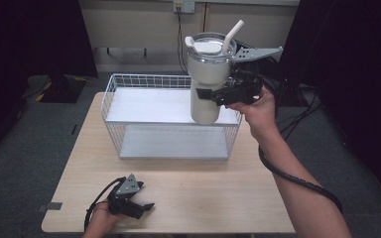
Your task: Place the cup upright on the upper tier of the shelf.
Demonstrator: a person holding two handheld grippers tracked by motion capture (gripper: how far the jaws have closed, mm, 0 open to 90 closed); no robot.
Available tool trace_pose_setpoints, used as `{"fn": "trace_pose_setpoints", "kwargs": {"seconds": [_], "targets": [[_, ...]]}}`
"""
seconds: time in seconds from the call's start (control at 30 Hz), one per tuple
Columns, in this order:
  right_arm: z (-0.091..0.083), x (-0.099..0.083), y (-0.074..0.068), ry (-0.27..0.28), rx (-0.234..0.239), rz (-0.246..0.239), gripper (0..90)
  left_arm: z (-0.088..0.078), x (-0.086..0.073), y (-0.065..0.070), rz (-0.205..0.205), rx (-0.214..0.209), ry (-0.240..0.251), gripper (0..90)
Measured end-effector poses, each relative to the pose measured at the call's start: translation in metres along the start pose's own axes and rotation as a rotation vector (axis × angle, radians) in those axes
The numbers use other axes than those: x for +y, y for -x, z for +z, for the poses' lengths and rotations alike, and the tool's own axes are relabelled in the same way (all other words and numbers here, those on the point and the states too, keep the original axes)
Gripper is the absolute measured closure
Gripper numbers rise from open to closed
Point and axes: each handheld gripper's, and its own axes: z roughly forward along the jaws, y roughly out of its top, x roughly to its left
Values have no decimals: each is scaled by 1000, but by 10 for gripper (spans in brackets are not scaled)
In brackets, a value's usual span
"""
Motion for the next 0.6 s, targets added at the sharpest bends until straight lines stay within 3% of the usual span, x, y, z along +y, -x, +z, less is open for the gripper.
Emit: {"fn": "trace_pose_setpoints", "kwargs": {"seconds": [0.6], "targets": [[20,-4,21,13,-49,29,93,0,0,0,-1,-1,0,148]]}}
